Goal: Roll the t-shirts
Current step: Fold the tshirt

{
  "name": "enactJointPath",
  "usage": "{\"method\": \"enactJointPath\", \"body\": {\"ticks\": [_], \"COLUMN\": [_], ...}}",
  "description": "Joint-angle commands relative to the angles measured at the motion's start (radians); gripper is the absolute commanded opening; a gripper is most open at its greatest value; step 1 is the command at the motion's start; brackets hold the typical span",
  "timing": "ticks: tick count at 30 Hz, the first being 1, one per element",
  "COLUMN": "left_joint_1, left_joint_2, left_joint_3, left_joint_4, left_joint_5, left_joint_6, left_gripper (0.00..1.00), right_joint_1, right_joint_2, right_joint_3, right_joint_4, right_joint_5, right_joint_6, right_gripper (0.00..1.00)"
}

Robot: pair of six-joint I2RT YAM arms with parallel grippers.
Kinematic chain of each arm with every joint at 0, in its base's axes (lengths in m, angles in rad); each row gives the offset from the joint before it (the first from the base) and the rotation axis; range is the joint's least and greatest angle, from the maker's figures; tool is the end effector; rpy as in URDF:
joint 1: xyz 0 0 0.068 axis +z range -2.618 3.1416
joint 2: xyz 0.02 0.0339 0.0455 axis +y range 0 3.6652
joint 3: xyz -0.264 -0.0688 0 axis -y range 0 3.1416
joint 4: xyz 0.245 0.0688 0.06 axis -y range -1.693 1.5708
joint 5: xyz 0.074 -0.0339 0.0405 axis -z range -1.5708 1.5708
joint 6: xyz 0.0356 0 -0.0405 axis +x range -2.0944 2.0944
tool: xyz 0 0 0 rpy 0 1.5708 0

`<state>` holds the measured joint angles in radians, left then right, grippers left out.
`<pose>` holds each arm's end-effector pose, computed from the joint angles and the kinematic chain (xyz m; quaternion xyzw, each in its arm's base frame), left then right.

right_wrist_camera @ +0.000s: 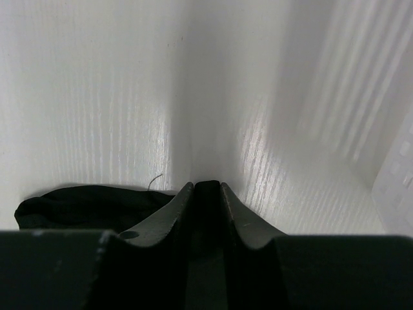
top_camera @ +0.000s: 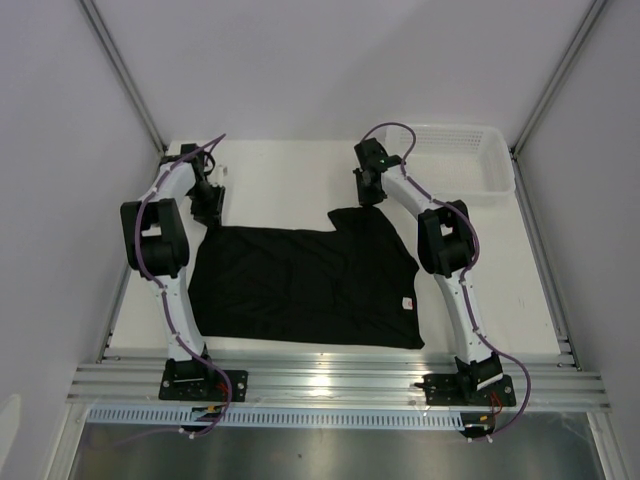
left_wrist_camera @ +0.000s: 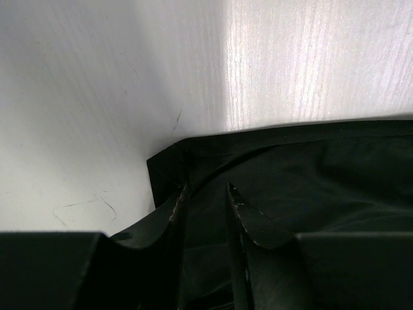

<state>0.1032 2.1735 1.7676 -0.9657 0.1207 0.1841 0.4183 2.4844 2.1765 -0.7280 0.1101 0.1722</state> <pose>0.4382 0.0411 0.1822 0.0462 0.9922 -0.0452 0.1068 0.4918 0.2143 0.1636 -0.1038 0.9575 0.0260 0.2679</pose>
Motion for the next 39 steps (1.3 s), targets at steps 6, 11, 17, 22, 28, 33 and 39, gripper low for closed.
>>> {"method": "enactJointPath", "body": {"ticks": [6,11,17,22,28,33,39], "left_joint_1": [0.006,0.004,0.001,-0.005,-0.005,-0.005,-0.005], "left_joint_2": [-0.038,-0.014,0.048,0.084,0.163,0.155,0.132], "left_joint_3": [-0.01,0.024,0.133,0.158,0.289,0.27,0.257], "left_joint_4": [0.03,0.024,-0.068,-0.132,-0.26,-0.261,-0.24], "left_joint_5": [-0.105,-0.147,-0.055,-0.012,-0.03,-0.03,-0.043], "left_joint_6": [0.001,0.028,0.089,0.1,0.066,0.064,0.072], "left_gripper": [0.4,0.38,0.35,0.35,0.29,0.01,0.01], "right_joint_1": [-0.004,-0.003,-0.004,-0.003,-0.003,-0.003,-0.001], "right_joint_2": [-0.044,-0.055,-0.062,-0.074,-0.097,-0.148,-0.166], "right_joint_3": [-0.034,-0.052,-0.061,-0.081,-0.118,-0.196,-0.228], "right_joint_4": [-0.047,-0.024,-0.025,-0.019,-0.01,0.022,0.033], "right_joint_5": [-0.027,-0.055,-0.066,-0.079,-0.078,-0.078,-0.086], "right_joint_6": [-0.013,-0.007,-0.01,-0.013,-0.01,0.0,0.006], "right_gripper": [0.25,0.23,0.17,0.11,0.1,0.08,0.0]}}
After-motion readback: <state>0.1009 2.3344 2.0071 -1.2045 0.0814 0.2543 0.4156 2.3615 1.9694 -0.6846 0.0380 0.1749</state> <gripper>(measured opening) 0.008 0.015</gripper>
